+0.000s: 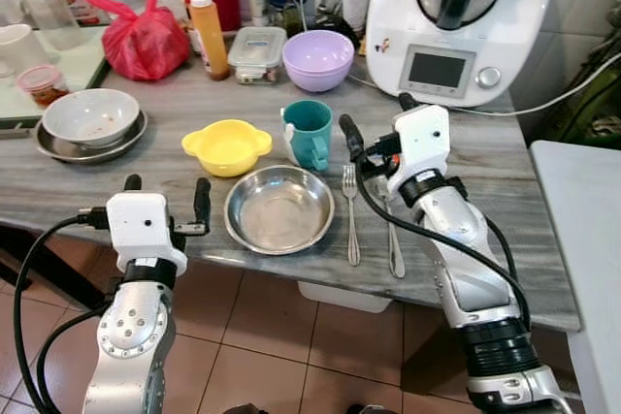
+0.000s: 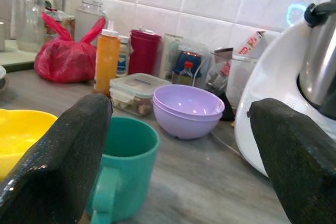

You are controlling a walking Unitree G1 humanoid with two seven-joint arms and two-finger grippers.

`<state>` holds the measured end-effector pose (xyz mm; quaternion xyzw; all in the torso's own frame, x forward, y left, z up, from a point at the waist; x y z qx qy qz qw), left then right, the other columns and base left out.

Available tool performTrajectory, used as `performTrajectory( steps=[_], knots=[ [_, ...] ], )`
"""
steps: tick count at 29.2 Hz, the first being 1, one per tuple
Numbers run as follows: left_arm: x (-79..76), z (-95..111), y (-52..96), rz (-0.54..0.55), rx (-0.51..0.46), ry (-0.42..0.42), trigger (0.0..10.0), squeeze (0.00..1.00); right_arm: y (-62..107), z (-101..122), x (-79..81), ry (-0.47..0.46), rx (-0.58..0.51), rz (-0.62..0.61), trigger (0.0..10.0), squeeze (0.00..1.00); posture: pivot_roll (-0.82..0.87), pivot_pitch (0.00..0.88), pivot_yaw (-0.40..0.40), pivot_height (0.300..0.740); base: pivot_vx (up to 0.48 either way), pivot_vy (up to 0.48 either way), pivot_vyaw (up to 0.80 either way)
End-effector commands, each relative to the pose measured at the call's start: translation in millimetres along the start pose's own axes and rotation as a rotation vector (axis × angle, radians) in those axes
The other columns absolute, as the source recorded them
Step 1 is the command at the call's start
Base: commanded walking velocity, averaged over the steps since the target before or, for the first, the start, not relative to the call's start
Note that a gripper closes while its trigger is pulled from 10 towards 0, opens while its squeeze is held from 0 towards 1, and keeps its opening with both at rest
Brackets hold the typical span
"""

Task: Setting the table

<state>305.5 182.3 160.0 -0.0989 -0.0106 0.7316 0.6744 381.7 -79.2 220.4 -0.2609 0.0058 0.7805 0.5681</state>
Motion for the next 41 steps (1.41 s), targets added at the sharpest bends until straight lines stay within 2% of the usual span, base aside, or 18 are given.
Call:
performTrajectory(
  steps=[1,7,41],
  knots=[
    [3.0,-3.3,0.6,0.011,0.016,-0.011,10.0,0.0,-0.3,5.4,-4.1,0.003,-0.013,-0.017,10.0,0.0,0.0,0.071,0.053,0.74,0.0,0.0,0.0],
    [2.6,-3.5,0.2,0.006,0.021,-0.014,10.0,0.0,0.7,4.0,-6.0,0.005,-0.005,-0.029,10.0,0.0,-0.01,0.072,0.057,0.74,0.0,0.0,0.0],
    [4.4,-6.3,-2.4,-0.01,0.04,-0.029,10.0,0.0,-1.4,-6.1,-11.0,0.001,0.031,-0.07,10.0,0.0,0.0,0.056,0.065,0.74,-0.27,0.0,0.0]
  ],
)
Point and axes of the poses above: a point about 5 cm out from each wrist's last joint towards the gripper, its own y axis pointing back from the gripper into the wrist, its own z axis along the axis of the wrist's last joint, x = y × z, the point moved 6 cm from there along -y, pointing out of the wrist towards the gripper, and after that the axes turned 12 degrees about y, right-handed, at the moved point
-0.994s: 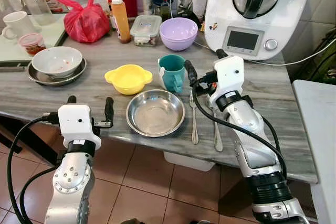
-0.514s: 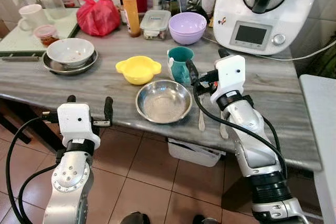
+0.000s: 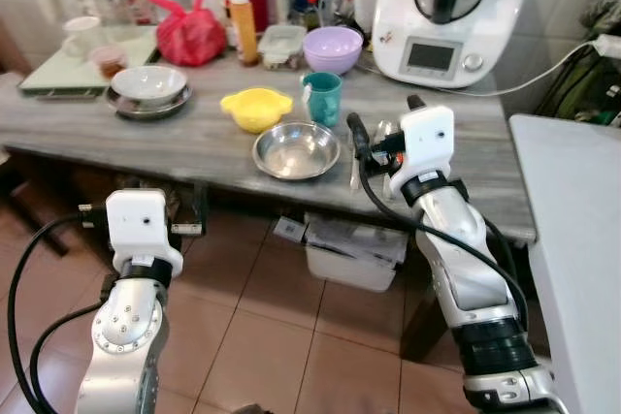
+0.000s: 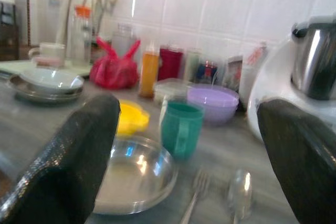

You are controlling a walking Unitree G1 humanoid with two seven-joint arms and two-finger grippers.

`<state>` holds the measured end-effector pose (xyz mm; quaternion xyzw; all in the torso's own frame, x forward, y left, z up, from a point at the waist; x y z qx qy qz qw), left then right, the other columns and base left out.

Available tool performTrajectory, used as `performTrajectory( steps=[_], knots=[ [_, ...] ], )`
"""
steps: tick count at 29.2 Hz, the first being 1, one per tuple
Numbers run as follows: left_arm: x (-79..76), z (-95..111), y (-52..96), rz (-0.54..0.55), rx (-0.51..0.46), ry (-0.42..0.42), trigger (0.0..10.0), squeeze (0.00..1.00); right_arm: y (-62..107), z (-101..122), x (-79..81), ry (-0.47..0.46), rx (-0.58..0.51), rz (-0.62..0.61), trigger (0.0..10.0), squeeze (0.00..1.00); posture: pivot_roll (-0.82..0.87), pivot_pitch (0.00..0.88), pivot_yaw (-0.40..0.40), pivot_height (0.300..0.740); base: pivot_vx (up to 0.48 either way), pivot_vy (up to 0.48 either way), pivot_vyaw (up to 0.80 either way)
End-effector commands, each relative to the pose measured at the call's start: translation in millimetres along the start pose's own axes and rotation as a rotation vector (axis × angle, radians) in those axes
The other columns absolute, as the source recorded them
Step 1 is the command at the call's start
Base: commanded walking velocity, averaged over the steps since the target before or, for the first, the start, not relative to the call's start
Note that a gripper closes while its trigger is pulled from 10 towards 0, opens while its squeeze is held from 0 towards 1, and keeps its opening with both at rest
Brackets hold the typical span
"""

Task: Setting the table

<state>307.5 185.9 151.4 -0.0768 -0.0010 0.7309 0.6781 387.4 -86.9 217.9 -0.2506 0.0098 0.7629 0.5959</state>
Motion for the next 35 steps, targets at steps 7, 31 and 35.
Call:
performTrajectory(
  steps=[7,31,35],
  knots=[
    [-0.4,-2.4,-1.8,-0.007,0.007,-0.009,10.0,0.0,1.5,-3.5,-3.5,-0.001,0.01,-0.009,10.0,0.0,-0.01,0.052,0.064,0.74,-0.281,0.0,0.0],
    [27.2,-30.6,-4.4,0.105,0.037,-0.036,10.0,0.0,17.4,-38.2,9.7,-0.032,0.109,0.018,10.0,0.0,-0.03,0.039,0.069,0.74,-0.162,0.0,0.0],
    [32.9,-31.8,-8.9,0.148,0.02,-0.029,10.0,0.0,19.7,-42.3,9.6,-0.036,0.12,0.011,10.0,0.0,-0.03,0.034,0.072,0.74,0.0,0.0,0.0]
  ],
)
Point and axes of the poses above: a point about 5 cm out from each wrist's last joint towards the gripper, its own y axis pointing back from the gripper into the wrist, its own z axis along the axis of the wrist's last joint, x = y × z, the point moved 6 cm from there along -y, pointing out of the wrist towards the gripper, and after that the axes turned 12 degrees about y, right-handed, at the moved point
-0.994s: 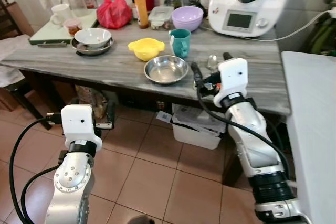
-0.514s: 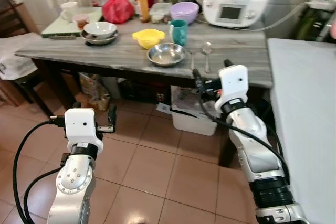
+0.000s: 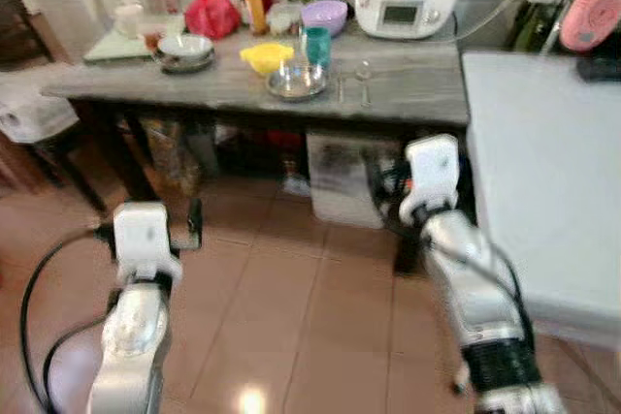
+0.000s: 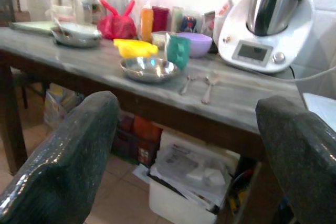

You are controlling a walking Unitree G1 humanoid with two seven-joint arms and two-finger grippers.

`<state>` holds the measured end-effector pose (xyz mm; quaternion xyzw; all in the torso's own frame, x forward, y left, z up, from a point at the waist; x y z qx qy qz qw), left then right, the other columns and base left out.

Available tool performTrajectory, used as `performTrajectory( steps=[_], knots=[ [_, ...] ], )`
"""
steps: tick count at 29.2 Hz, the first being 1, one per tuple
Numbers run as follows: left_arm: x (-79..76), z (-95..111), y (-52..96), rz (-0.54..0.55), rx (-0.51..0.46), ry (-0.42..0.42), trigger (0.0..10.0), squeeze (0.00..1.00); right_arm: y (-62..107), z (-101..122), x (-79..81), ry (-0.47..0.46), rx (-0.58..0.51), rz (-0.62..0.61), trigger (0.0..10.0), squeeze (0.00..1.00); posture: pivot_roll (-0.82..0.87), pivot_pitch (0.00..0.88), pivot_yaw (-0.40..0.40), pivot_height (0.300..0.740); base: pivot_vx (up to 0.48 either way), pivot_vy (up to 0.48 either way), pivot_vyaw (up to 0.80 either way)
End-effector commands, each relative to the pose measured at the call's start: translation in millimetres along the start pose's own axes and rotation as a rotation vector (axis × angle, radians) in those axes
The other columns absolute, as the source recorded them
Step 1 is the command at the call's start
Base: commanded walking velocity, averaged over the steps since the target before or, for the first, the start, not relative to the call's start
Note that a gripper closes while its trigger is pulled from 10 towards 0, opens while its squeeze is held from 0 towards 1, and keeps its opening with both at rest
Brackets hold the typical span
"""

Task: Setting the table

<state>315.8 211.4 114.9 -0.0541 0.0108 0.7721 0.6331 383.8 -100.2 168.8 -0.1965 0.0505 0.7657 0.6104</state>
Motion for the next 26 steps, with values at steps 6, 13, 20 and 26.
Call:
performTrajectory(
  steps=[6,13,20,26],
  knots=[
    [11.9,-11.6,-6.7,0.05,-0.008,-0.031,10.0,0.0,1.1,-7.3,4.0,-0.024,0.02,0.01,10.0,0.0,-0.04,0.026,0.069,0.74,0.0,0.0,0.0],
    [22.3,-31.4,-7.1,0.086,0.05,0.009,10.0,0.0,1.1,-11.4,3.3,-0.029,0.032,0.01,10.0,0.0,-0.04,0.018,0.069,0.74,0.0,0.0,0.0],
    [18.4,-31.4,-8.6,0.059,0.042,0.009,10.0,0.0,0.4,-9.9,2.9,-0.031,0.027,0.005,10.0,0.0,-0.04,0.016,0.078,0.74,0.0,0.09,0.0],
    [17.8,-32.4,-9.9,0.045,0.038,0.004,10.0,0.0,0.9,-8.9,4.5,-0.038,0.022,0.001,10.0,0.0,-0.04,0.02,0.082,0.74,0.0,0.333,0.0]
  ],
)
Point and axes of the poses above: a point about 5 cm out from each wrist's last joint towards the gripper, its own y axis pointing back from the gripper into the wrist, its own z axis along the axis of the wrist's last joint, x = y × z, the point moved 6 cm from there along -y, pointing out of the wrist towards the gripper, and after that the axes turned 12 degrees about y, right-handed, at the moved point
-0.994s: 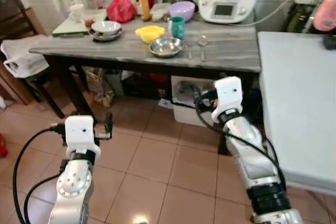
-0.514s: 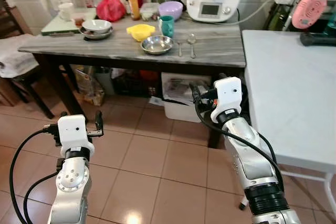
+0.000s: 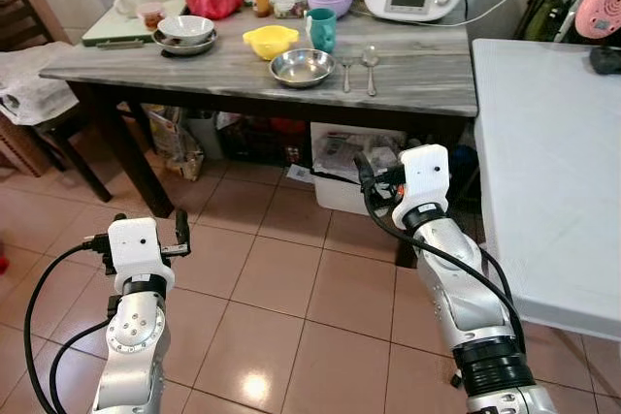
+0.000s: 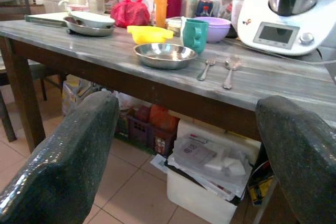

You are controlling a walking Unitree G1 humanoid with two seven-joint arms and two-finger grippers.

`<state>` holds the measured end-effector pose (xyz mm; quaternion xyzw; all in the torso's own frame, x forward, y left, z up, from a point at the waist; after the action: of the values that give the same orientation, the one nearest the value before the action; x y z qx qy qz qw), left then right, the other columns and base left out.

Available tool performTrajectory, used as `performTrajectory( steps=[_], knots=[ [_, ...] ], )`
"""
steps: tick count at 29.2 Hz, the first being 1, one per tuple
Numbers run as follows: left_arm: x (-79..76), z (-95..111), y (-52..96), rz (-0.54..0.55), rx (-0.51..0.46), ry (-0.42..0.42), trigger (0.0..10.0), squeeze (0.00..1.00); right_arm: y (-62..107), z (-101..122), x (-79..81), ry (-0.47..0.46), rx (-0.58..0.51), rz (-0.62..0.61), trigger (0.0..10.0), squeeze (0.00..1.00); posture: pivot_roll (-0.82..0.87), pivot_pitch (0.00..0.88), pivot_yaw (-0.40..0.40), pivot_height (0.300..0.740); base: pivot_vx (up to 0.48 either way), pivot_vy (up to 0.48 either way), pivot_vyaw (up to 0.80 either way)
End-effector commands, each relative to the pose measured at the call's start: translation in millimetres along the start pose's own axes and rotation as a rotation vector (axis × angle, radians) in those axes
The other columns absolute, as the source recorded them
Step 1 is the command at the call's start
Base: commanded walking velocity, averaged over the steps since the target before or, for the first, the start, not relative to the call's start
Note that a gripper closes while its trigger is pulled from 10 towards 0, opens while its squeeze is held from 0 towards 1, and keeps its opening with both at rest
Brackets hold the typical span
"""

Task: Setting the table

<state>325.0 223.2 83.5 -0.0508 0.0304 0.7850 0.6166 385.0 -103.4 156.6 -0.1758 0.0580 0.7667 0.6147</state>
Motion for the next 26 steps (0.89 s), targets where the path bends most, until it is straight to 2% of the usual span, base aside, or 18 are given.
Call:
performTrajectory(
  steps=[1,22,26],
  knots=[
    [5.4,-1.3,-0.3,0.001,0.005,-0.016,10.0,0.0,-0.1,3.2,3.6,-0.016,-0.015,0.001,10.0,0.0,-0.04,0.022,0.084,0.74,0.0,0.39,0.0],
    [-0.9,-2.4,-1.6,-0.027,0.0,-0.021,10.0,0.0,1.2,2.3,0.6,-0.009,-0.013,-0.02,10.0,0.0,-0.05,0.03,0.094,0.74,0.0,0.46,0.0],
    [-3.1,-1.6,-1.3,-0.028,-0.011,-0.024,10.0,0.0,1.3,1.4,-0.1,-0.006,-0.01,-0.023,10.0,0.0,-0.04,0.032,0.093,0.74,0.0,0.0,-0.68]
  ],
)
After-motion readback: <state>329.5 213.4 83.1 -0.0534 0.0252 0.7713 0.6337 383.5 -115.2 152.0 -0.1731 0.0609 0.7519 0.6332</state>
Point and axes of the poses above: a point about 5 cm out from each wrist's last joint towards the gripper, its own y axis pointing back from the gripper into the wrist, its own z axis along the axis of the wrist's last joint, x = y × z, the point moved 6 cm from there along -y, pointing out of the wrist towards the gripper, and after that the axes turned 12 degrees about y, right-handed, at the moved point
